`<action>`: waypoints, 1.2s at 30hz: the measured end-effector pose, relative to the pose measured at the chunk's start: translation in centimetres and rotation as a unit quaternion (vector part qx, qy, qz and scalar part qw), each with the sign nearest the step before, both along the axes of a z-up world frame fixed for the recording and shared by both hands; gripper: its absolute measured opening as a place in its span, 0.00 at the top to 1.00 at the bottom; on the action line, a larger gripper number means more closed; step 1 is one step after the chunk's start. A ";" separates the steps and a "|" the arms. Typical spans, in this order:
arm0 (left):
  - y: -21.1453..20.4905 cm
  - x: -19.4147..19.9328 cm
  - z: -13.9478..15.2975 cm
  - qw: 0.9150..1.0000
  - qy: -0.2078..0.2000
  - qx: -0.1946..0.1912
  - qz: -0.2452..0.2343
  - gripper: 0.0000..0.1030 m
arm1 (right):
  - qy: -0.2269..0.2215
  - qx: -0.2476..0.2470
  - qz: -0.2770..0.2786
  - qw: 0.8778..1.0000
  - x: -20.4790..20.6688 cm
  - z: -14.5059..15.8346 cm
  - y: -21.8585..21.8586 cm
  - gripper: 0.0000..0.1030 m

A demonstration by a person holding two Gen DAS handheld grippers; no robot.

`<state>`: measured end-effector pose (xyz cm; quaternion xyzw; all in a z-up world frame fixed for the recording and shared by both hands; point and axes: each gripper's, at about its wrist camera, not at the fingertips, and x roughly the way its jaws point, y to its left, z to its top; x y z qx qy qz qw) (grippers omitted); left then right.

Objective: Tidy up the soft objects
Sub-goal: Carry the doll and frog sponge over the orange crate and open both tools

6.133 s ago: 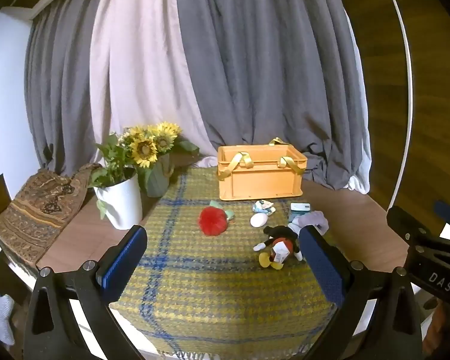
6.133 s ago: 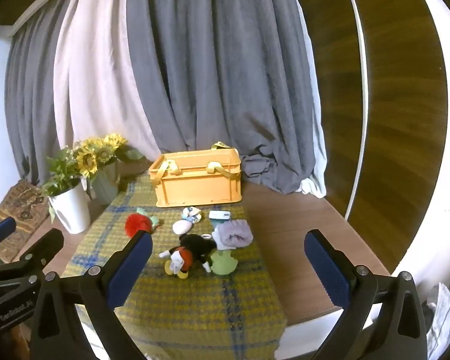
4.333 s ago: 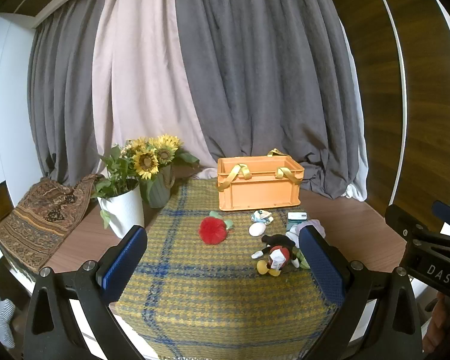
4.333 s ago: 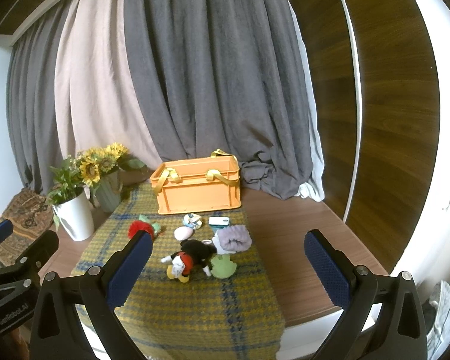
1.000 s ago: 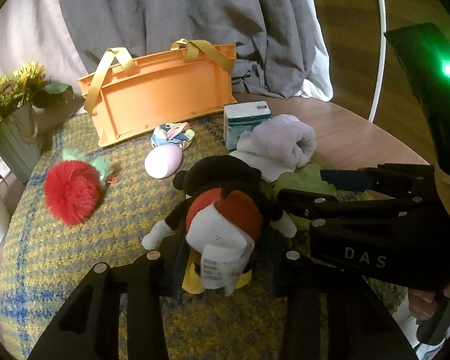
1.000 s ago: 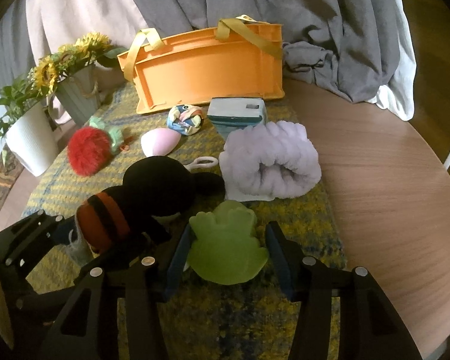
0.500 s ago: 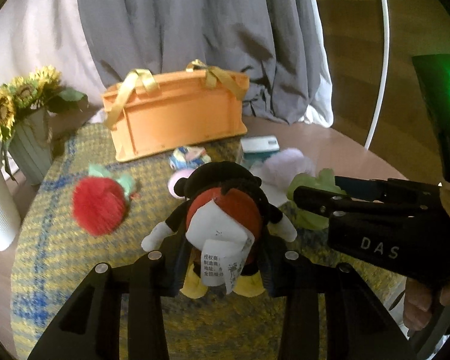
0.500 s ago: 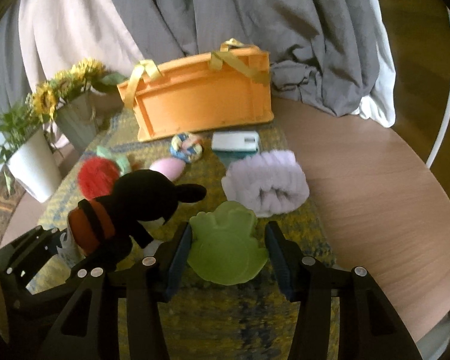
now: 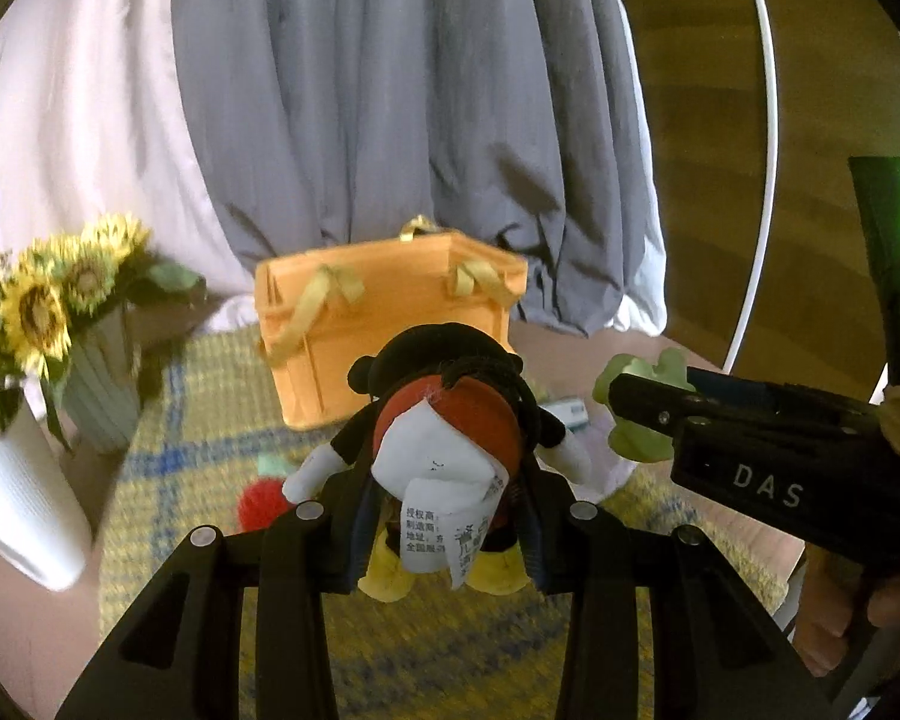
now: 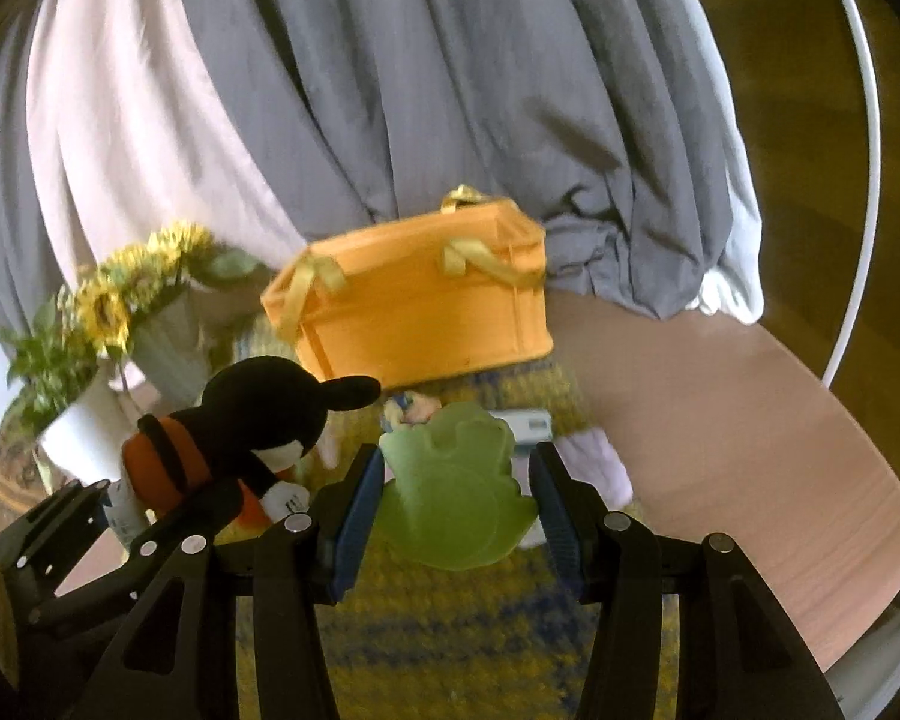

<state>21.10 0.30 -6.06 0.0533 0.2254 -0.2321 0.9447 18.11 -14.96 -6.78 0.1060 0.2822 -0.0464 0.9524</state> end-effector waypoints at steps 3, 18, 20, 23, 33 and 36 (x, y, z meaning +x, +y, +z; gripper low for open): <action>0.7 0.7 1.1 1.000 -0.014 -0.002 -0.006 0.63 | -0.016 0.000 -0.014 1.000 0.4 1.1 0.6 0.50; 0.5 5.6 6.2 0.997 -0.069 -0.025 0.035 0.63 | -0.092 -0.021 -0.001 0.996 5.5 6.3 0.8 0.50; 0.0 6.4 6.6 0.996 -0.075 -0.024 0.042 0.63 | -0.101 -0.025 0.007 0.995 6.5 6.9 0.3 0.50; -0.8 7.6 7.0 0.995 -0.084 -0.023 0.057 0.63 | -0.109 -0.026 0.019 0.993 8.3 7.5 -0.4 0.50; -2.4 13.1 7.4 0.992 -0.101 -0.010 0.070 0.63 | -0.129 -0.035 0.037 0.990 14.1 8.7 -2.4 0.50; -2.9 15.2 7.4 0.993 -0.100 -0.007 0.063 0.63 | -0.127 -0.035 0.037 0.991 15.9 8.6 -2.9 0.50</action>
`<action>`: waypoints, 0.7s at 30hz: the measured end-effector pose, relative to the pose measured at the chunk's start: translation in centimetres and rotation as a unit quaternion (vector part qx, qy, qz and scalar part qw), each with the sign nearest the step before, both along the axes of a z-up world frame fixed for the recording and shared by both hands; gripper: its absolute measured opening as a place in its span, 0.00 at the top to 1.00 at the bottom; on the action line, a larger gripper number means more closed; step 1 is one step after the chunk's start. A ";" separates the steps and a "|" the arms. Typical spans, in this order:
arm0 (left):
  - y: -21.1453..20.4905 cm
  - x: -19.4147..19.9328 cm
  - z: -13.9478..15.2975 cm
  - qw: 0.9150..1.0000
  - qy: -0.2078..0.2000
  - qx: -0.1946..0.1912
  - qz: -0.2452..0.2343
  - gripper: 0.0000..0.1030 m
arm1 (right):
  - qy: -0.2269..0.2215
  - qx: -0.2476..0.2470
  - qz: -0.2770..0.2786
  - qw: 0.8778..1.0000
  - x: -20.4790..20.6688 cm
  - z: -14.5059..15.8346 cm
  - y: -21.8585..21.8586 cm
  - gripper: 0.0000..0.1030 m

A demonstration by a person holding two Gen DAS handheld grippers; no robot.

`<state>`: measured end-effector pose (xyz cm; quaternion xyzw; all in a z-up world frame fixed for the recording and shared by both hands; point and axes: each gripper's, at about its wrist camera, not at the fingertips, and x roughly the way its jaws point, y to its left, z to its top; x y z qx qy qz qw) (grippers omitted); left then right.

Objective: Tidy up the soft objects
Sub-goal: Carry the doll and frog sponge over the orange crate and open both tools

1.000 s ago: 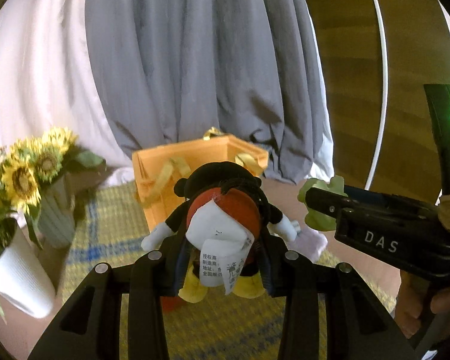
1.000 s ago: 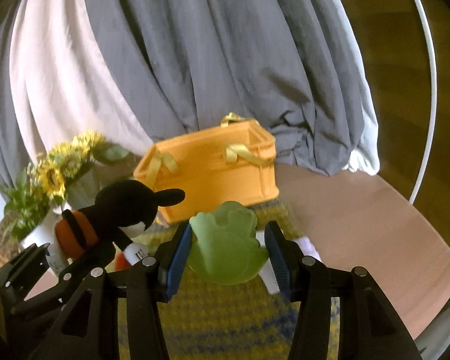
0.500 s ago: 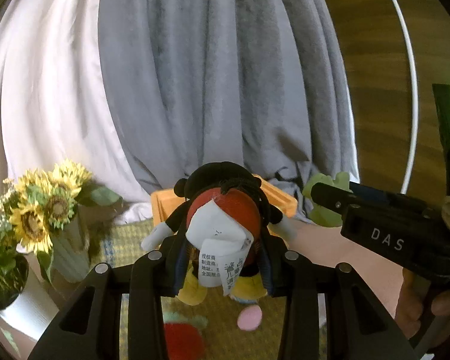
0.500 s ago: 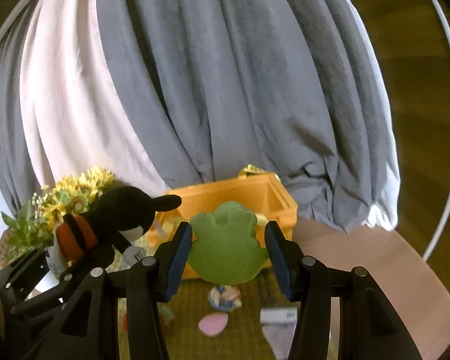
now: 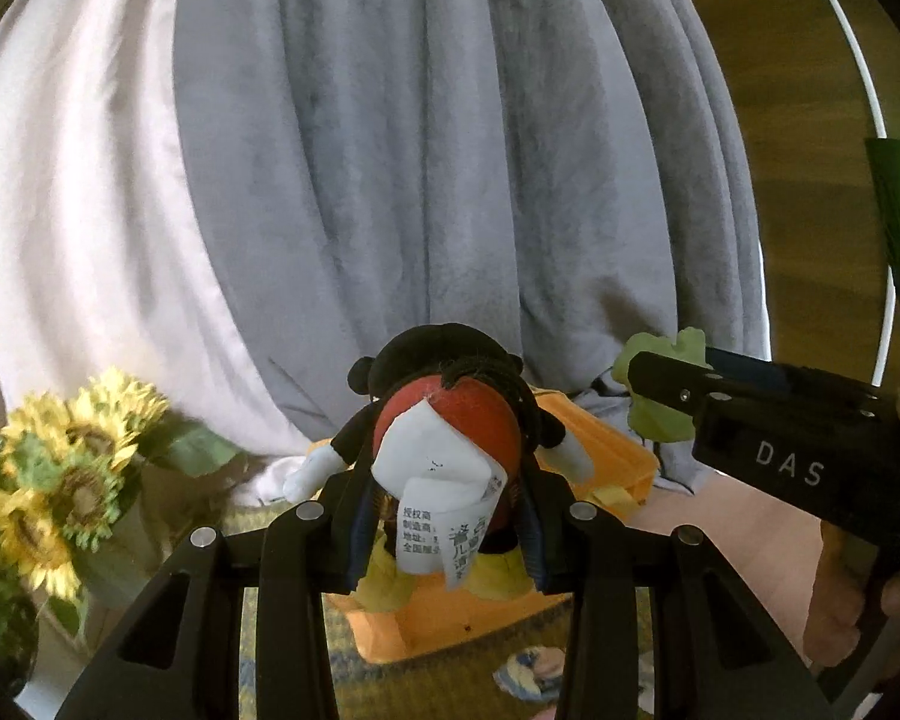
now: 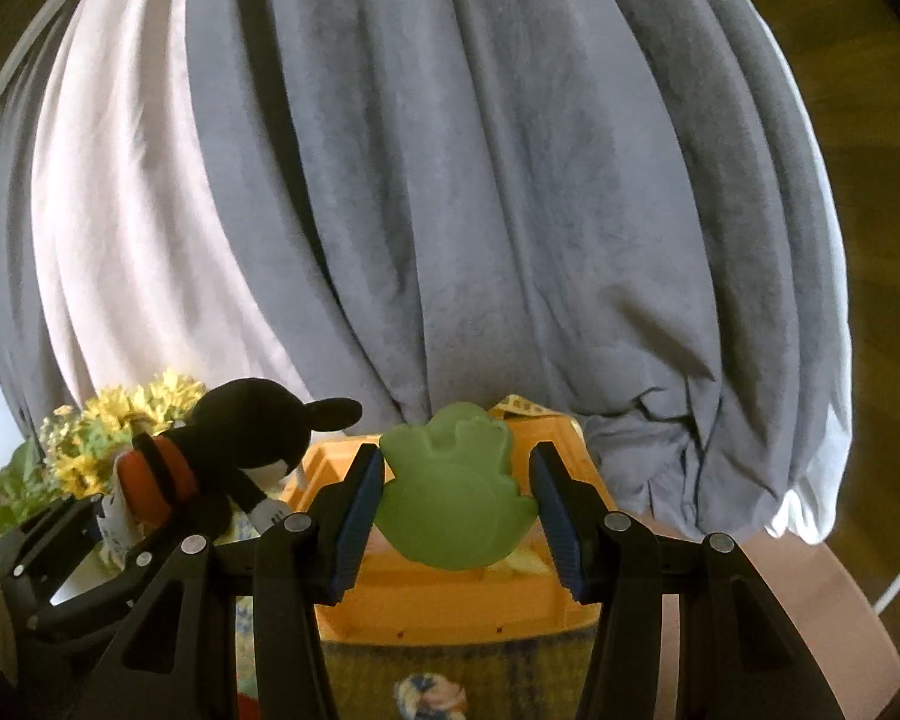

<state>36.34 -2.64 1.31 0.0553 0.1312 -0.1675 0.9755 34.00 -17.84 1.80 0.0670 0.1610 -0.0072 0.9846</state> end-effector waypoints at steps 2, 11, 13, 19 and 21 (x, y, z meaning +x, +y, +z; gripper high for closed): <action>-0.3 1.2 -0.1 1.000 0.003 0.003 -0.003 0.63 | 0.002 0.000 -0.001 1.000 1.2 -0.2 -0.2 0.50; -0.8 7.5 -1.9 0.999 0.027 0.014 -0.009 0.63 | 0.023 0.002 -0.006 1.000 6.8 -1.6 -0.9 0.58; -1.0 8.9 -2.6 0.999 0.035 0.016 -0.009 0.63 | 0.031 0.001 -0.007 1.000 8.0 -2.0 -1.0 0.58; -1.8 13.3 -5.2 0.995 0.090 0.025 -0.019 0.60 | 0.059 -0.004 -0.009 0.998 11.8 -4.0 -1.3 0.61; -2.1 14.1 -5.7 0.994 0.103 0.029 -0.020 0.46 | 0.066 -0.004 -0.015 0.998 12.2 -4.5 -1.4 0.61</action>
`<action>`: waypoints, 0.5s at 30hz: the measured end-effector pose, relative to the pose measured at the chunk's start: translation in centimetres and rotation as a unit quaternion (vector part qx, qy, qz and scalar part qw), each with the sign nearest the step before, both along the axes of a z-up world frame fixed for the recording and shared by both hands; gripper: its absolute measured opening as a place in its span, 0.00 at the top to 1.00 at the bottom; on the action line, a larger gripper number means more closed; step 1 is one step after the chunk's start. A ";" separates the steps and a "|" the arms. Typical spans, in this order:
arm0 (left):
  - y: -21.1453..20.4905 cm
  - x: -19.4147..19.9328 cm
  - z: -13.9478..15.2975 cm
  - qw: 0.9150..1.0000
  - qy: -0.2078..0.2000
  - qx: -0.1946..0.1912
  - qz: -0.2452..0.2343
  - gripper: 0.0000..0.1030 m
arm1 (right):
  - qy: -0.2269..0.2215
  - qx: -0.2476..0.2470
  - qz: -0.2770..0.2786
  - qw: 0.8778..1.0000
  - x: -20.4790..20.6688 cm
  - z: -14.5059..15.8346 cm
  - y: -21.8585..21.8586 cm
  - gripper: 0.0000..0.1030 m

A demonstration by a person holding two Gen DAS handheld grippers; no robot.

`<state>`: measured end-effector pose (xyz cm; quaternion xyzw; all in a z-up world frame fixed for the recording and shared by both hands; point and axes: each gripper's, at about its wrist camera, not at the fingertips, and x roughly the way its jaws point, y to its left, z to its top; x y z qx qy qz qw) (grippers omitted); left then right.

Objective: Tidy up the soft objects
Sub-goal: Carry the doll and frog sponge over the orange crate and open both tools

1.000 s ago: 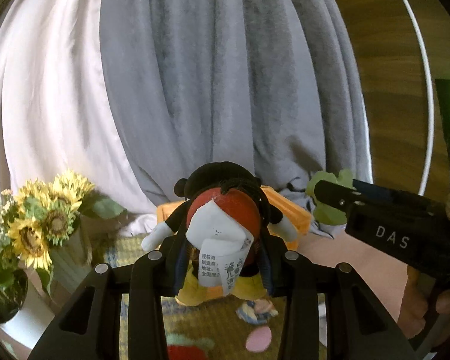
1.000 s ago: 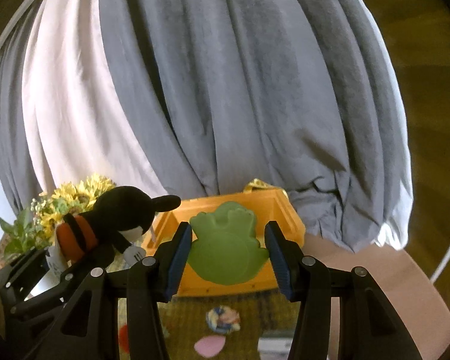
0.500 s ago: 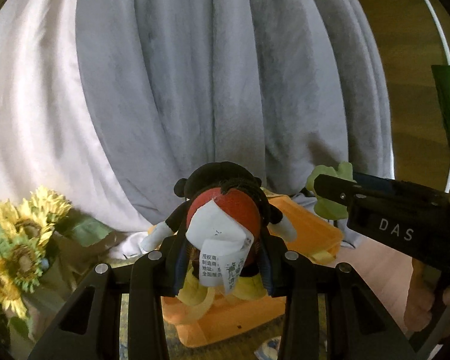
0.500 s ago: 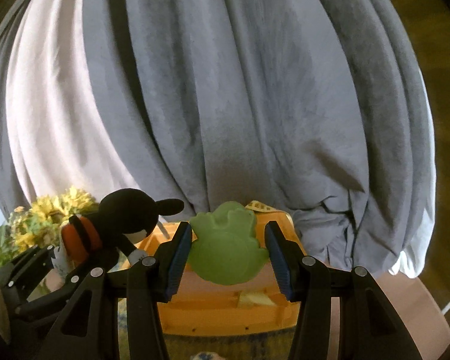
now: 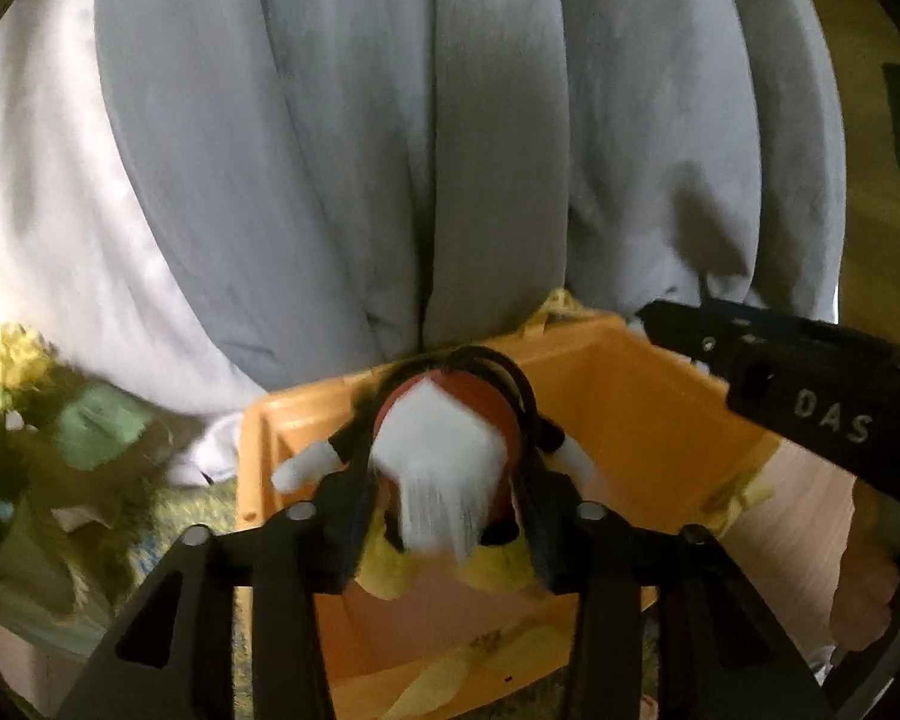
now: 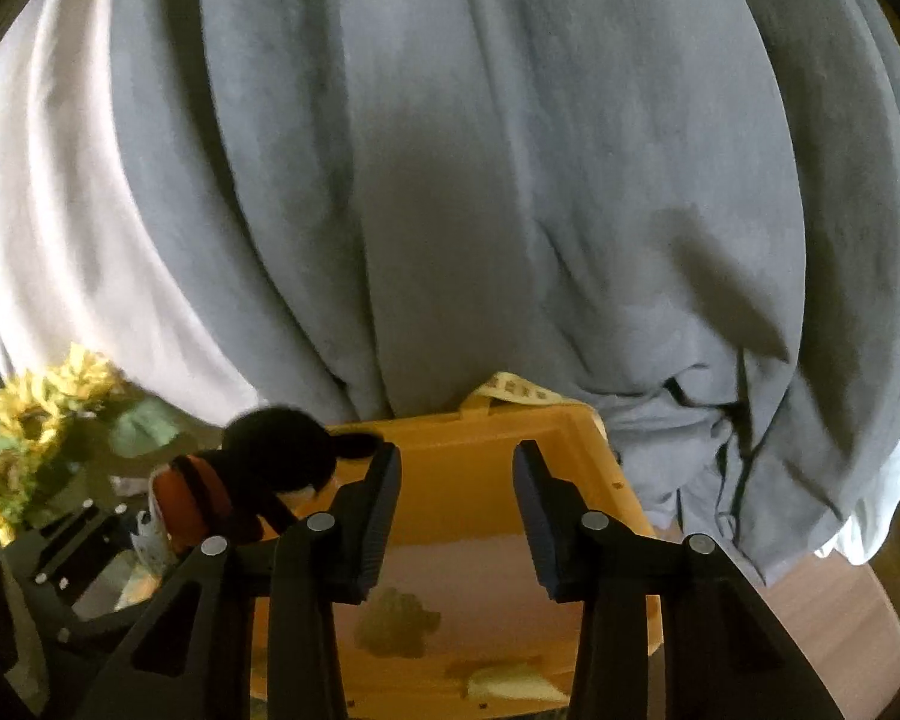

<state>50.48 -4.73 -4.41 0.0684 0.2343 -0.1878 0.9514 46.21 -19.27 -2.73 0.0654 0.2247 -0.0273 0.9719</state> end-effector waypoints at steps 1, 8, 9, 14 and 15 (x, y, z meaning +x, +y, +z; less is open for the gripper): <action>-0.1 0.1 -0.1 1.000 -0.002 0.002 0.001 0.42 | 0.004 0.002 -0.002 1.000 0.2 -0.2 -0.1 0.61; 0.5 -1.5 0.8 0.999 -0.023 0.006 0.024 0.34 | 0.022 0.018 -0.012 1.000 0.2 -1.0 -0.8 0.54; 0.7 -2.0 1.1 0.999 -0.026 0.005 0.026 0.33 | 0.022 0.018 -0.015 0.999 -0.1 -0.8 -0.8 0.50; 2.5 -4.3 2.5 0.998 -0.036 0.000 0.045 0.27 | 0.010 0.011 -0.021 1.000 -1.7 0.3 -0.1 0.38; 2.8 -4.7 2.8 0.998 -0.037 -0.002 0.047 0.26 | 0.007 0.009 -0.022 1.000 -2.1 0.5 0.1 0.36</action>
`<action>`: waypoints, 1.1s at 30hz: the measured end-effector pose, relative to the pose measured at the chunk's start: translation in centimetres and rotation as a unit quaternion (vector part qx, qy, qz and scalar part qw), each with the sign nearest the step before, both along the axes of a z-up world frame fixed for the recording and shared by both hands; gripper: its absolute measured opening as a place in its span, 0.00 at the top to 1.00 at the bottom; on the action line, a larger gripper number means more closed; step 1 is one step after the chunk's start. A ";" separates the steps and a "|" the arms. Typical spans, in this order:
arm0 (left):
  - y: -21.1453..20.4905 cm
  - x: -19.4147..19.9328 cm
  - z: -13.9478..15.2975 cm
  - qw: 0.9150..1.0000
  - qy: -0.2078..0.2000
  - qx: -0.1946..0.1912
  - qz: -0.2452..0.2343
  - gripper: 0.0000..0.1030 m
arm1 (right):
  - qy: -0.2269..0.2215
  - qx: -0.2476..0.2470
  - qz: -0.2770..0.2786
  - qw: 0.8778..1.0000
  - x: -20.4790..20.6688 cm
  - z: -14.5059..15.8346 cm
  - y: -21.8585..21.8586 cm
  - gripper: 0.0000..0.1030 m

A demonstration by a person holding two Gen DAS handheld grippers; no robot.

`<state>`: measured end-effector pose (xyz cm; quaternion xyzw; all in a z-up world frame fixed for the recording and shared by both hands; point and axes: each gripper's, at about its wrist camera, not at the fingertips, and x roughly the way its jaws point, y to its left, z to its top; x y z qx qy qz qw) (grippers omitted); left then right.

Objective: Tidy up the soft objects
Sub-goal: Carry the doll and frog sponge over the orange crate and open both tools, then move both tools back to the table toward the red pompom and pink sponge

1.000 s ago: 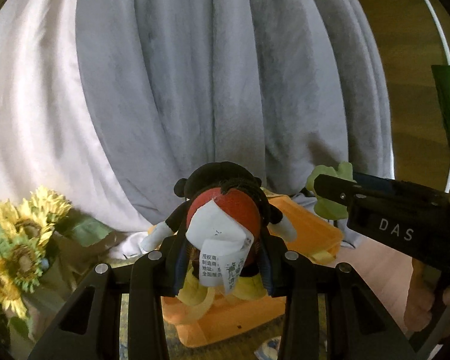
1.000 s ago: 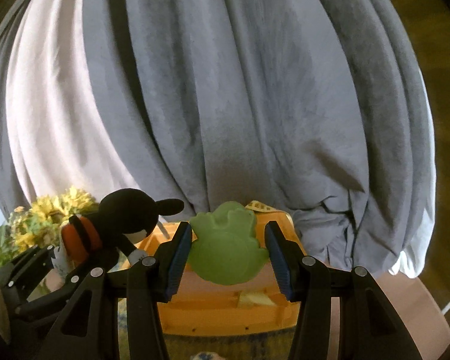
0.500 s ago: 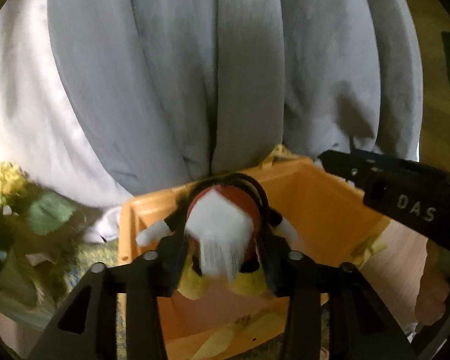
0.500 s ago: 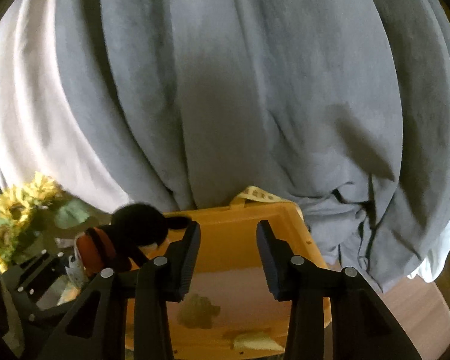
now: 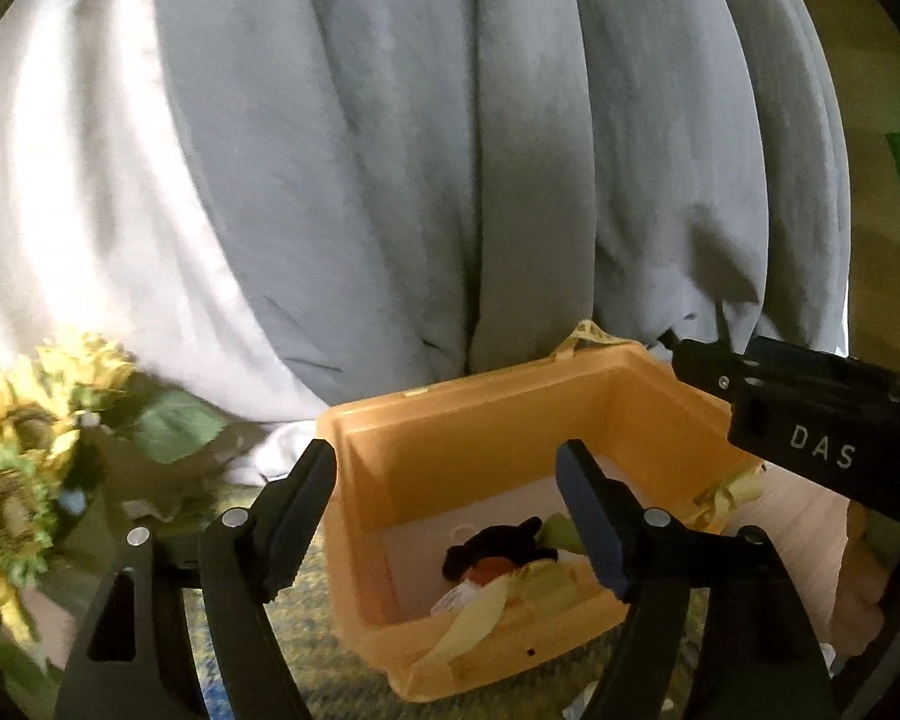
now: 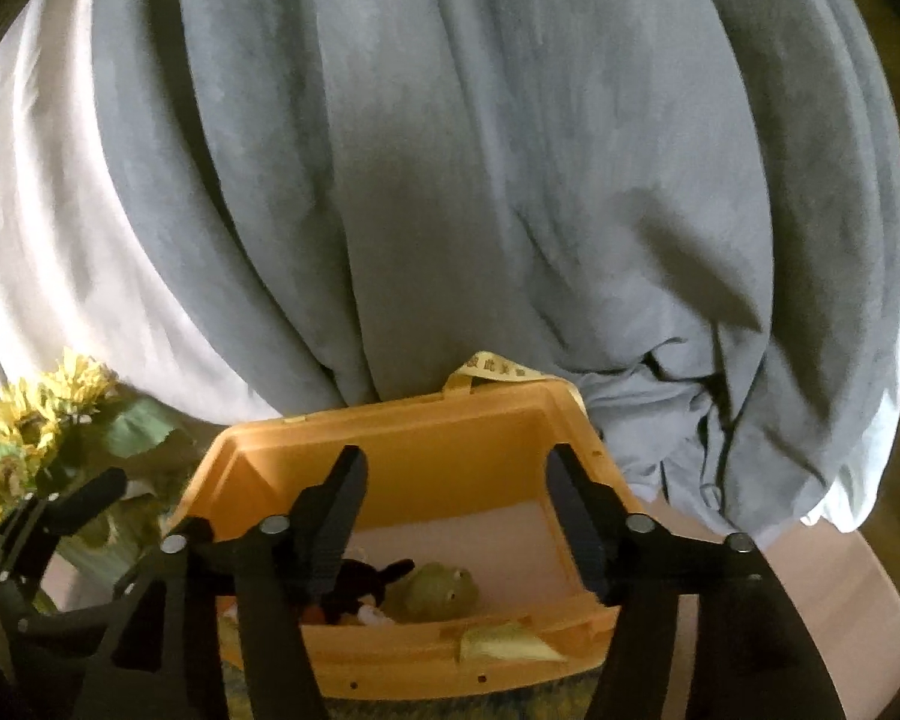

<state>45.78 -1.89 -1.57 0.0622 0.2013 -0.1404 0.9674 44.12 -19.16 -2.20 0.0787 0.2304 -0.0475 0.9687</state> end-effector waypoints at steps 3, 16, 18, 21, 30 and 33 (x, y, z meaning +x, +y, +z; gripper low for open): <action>1.0 -1.4 0.9 1.000 -0.007 -0.005 0.008 0.25 | -0.011 -0.008 -0.002 1.000 -1.3 0.9 0.7 0.31; 4.8 -8.1 2.1 0.999 -0.030 -0.010 0.034 0.22 | -0.030 -0.010 0.022 0.999 -7.4 2.4 4.2 0.27; 5.2 -9.0 1.8 0.999 -0.030 -0.009 0.037 0.22 | -0.028 -0.011 0.027 0.999 -8.2 2.3 4.6 0.27; 5.7 -10.3 1.3 0.999 -0.025 -0.004 0.042 0.21 | -0.021 -0.011 0.032 0.999 -9.2 1.8 5.2 0.27; 6.5 -12.8 -1.0 0.999 0.011 -0.004 0.048 0.21 | 0.005 -0.009 0.047 0.999 -11.5 -0.3 6.2 0.27; 6.5 -13.4 -1.9 0.998 0.019 0.005 0.051 0.21 | 0.017 -0.008 0.051 0.999 -12.0 -1.3 6.5 0.27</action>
